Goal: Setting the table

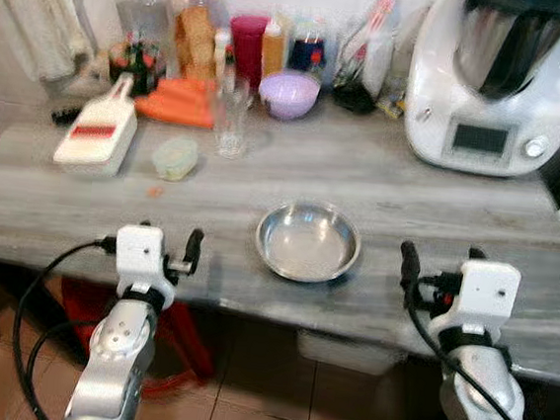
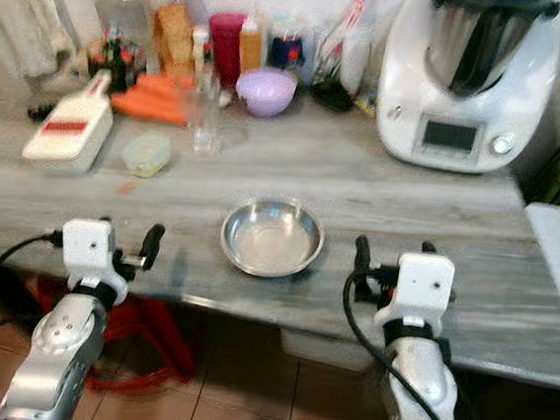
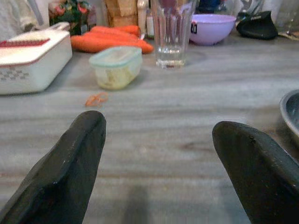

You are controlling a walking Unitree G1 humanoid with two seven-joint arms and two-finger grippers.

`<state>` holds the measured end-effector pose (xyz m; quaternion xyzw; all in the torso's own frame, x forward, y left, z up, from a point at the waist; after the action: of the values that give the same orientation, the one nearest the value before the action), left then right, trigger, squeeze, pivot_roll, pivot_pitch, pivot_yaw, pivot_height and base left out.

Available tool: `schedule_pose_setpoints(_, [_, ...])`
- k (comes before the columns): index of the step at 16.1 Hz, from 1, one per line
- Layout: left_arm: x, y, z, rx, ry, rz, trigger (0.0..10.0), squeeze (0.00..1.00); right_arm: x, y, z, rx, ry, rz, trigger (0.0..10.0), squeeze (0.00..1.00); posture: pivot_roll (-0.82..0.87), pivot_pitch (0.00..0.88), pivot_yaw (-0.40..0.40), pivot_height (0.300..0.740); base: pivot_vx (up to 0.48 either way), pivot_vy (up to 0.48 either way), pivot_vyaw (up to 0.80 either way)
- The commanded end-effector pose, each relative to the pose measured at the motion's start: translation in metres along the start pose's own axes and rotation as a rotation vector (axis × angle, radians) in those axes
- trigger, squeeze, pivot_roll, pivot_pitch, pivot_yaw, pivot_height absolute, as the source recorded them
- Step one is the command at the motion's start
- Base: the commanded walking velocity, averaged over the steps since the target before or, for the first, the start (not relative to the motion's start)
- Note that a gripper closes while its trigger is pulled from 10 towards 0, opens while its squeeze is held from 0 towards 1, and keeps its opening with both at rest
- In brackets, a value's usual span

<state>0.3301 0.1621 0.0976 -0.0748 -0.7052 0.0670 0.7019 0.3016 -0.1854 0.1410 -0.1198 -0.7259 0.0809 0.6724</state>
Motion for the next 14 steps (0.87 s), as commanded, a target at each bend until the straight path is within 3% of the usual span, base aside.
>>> schedule_pose_setpoints(1, [-0.002,0.002,0.0,0.01,0.01,-0.015,10.0,0.0,0.001,0.0,-0.001,-0.001,-0.001,-0.008,10.0,0.0,-0.08,0.024,0.053,0.74,-0.33,0.0,0.0])
schedule_pose_setpoints(4, [0.0,0.001,-0.003,0.003,0.008,-0.018,10.0,0.0,0.0,0.004,-0.005,0.014,0.02,-0.063,10.0,0.0,-0.09,0.024,0.057,0.74,-0.338,0.0,0.0])
schedule_pose_setpoints(14, [-0.002,0.0,-0.005,-0.001,0.014,-0.023,10.0,0.0,0.003,0.0,-0.016,0.008,0.014,-0.071,10.0,0.0,-0.09,0.033,0.06,0.74,-0.349,0.0,0.0])
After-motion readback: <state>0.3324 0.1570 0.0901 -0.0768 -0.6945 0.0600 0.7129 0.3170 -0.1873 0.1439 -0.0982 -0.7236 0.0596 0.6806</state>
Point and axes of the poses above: a point about 5 cm out from each wrist's last joint towards the gripper, its own z axis pointing back from the gripper into the wrist, its own x axis along the axis of the wrist's last joint, y = z × x, the point moved 5 cm from there along -z, pointing out of the wrist towards the gripper, and after that the axes turned 11 degrees about z, right-handed, at the moved point
